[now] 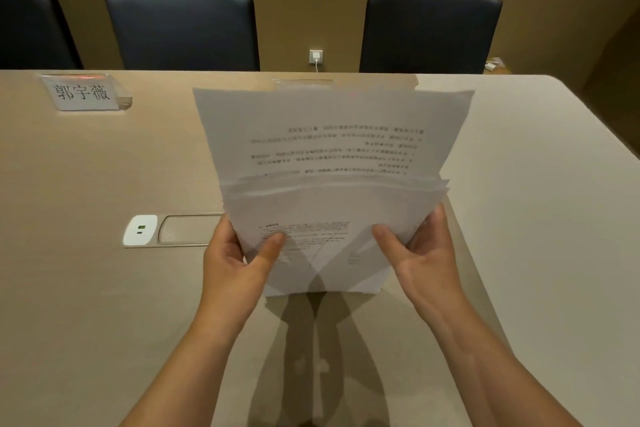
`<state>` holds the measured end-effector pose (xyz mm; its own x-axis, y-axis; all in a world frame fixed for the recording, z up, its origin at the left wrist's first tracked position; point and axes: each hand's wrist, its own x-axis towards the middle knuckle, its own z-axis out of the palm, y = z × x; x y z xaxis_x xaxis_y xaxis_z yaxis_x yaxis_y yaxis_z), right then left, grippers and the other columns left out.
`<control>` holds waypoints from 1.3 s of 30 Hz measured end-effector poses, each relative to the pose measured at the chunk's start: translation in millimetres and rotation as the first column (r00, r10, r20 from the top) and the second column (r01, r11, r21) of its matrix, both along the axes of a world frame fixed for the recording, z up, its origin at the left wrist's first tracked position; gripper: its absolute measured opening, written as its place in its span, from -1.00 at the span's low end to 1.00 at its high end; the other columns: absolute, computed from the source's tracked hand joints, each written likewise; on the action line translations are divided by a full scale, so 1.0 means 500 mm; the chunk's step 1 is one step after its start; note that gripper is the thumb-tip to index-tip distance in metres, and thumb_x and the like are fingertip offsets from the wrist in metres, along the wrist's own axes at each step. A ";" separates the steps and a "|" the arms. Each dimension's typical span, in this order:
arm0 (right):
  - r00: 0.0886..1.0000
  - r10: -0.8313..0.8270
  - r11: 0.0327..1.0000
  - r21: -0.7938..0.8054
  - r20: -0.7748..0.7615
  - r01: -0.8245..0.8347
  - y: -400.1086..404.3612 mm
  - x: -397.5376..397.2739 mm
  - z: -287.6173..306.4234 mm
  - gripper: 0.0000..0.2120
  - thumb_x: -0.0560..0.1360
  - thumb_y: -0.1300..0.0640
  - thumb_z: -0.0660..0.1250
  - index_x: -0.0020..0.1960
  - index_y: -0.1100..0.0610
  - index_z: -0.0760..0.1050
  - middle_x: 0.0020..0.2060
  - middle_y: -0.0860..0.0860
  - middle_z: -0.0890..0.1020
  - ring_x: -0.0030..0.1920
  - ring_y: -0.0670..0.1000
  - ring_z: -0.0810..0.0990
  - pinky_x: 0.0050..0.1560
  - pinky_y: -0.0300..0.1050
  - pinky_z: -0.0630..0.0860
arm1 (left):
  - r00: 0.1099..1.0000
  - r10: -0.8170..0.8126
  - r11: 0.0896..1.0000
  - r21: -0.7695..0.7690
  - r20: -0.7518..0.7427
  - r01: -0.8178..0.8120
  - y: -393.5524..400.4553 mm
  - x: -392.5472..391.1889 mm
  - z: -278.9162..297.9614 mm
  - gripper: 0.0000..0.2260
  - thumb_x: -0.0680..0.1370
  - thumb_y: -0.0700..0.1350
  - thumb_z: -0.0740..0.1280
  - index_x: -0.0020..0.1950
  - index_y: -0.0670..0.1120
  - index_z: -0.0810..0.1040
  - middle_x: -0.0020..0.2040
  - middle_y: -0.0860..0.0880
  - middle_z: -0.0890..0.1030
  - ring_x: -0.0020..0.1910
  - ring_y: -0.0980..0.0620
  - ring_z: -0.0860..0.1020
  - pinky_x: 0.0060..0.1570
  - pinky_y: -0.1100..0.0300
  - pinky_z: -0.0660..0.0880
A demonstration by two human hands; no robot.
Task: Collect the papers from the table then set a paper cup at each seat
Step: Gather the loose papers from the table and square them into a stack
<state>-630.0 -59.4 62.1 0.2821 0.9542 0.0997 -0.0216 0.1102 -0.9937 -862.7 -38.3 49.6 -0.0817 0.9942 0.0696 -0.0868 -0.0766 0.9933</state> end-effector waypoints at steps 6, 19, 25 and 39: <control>0.994 0.107 0.980 -0.166 0.005 -0.105 0.006 0.025 -0.023 -0.65 0.38 0.23 0.53 0.07 -0.12 0.62 0.01 -0.07 0.74 0.04 -0.02 0.71 -0.08 -0.24 0.61 | 0.994 -0.104 0.990 -0.103 -0.036 0.100 0.005 -0.037 -0.023 -0.59 0.40 -0.21 0.52 0.16 0.16 0.62 0.11 0.04 0.72 0.09 0.02 0.69 -0.02 0.23 0.62; 0.992 0.127 0.964 -0.237 0.019 -0.119 -0.001 0.004 -0.046 -0.44 0.33 0.08 0.52 0.17 -0.37 0.40 0.11 -0.24 0.66 0.13 -0.21 0.63 0.01 -0.26 0.60 | 0.999 -0.015 0.996 -0.083 -0.038 0.011 0.008 -0.023 -0.037 -0.53 0.46 -0.30 0.50 0.13 0.25 0.59 0.11 0.10 0.71 0.11 0.10 0.67 -0.03 0.33 0.61; 0.965 0.263 0.925 -0.286 0.010 -0.249 0.021 0.036 -0.028 -0.49 0.38 0.22 0.57 0.23 -0.11 0.52 0.11 -0.09 0.69 0.16 -0.08 0.63 0.12 -0.13 0.60 | 0.988 -0.140 0.985 -0.109 -0.058 0.133 0.042 -0.051 -0.001 -0.54 0.28 -0.13 0.63 0.08 0.23 0.63 0.10 0.07 0.73 0.09 0.08 0.68 -0.05 0.33 0.61; 0.982 0.176 0.946 -0.286 0.069 -0.149 0.055 -0.002 -0.046 -0.75 0.45 0.26 0.48 0.02 -0.04 0.61 -0.11 -0.23 0.74 -0.08 -0.23 0.69 -0.15 -0.42 0.55 | 0.994 -0.094 0.991 -0.098 -0.052 0.089 0.055 -0.041 -0.019 -0.64 0.49 -0.30 0.45 0.00 0.21 0.65 0.04 0.15 0.74 0.07 0.13 0.69 -0.06 0.39 0.59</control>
